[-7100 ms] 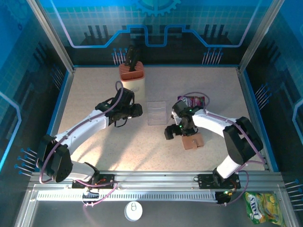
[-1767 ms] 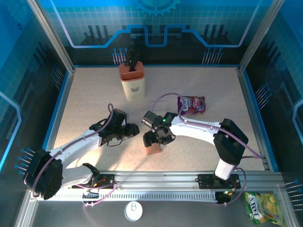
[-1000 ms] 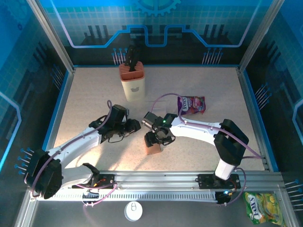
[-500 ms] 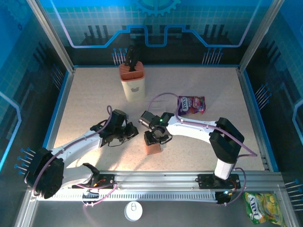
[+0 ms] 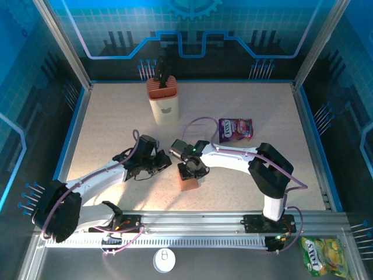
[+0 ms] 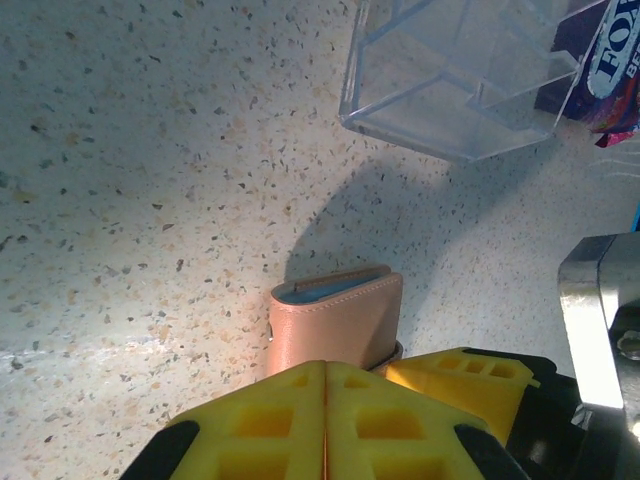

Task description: Take the credit cards out of the card holder

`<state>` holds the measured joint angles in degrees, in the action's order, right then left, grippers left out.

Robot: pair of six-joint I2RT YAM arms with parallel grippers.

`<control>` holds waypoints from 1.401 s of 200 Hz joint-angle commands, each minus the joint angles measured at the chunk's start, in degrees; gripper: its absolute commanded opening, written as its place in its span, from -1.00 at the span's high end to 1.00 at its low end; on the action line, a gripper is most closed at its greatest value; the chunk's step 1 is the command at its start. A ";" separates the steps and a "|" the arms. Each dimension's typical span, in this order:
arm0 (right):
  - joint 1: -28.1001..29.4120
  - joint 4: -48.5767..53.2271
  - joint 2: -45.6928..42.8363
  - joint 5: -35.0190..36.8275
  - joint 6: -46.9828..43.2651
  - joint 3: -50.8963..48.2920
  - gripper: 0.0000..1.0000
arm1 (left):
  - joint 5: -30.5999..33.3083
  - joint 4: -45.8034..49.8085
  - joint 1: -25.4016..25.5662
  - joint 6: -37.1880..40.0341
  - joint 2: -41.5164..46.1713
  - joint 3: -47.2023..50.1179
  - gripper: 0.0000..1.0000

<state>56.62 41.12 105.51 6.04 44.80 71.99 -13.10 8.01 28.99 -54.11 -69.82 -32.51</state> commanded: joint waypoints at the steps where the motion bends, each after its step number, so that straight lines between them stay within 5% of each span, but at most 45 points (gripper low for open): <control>1: 0.86 3.39 -0.91 1.38 0.34 -0.31 0.27 | -1.99 -2.06 0.04 -1.00 0.21 1.39 0.85; 102: 0.55 0.22 2.42 -2.26 0.28 -1.10 0.28 | -5.40 -2.92 0.17 -1.62 -1.59 1.69 0.86; 217: -3.05 -10.35 -0.90 -10.69 2.64 -10.05 0.76 | -7.10 -6.34 3.22 -4.69 -4.50 3.64 0.89; 280: -3.71 -12.78 -3.09 -12.13 3.71 -12.04 0.76 | -9.70 -7.49 4.61 -4.54 -9.10 1.47 0.92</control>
<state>52.90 27.97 101.58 -4.60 47.20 62.26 -19.90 1.61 32.71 -58.41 -76.55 -29.43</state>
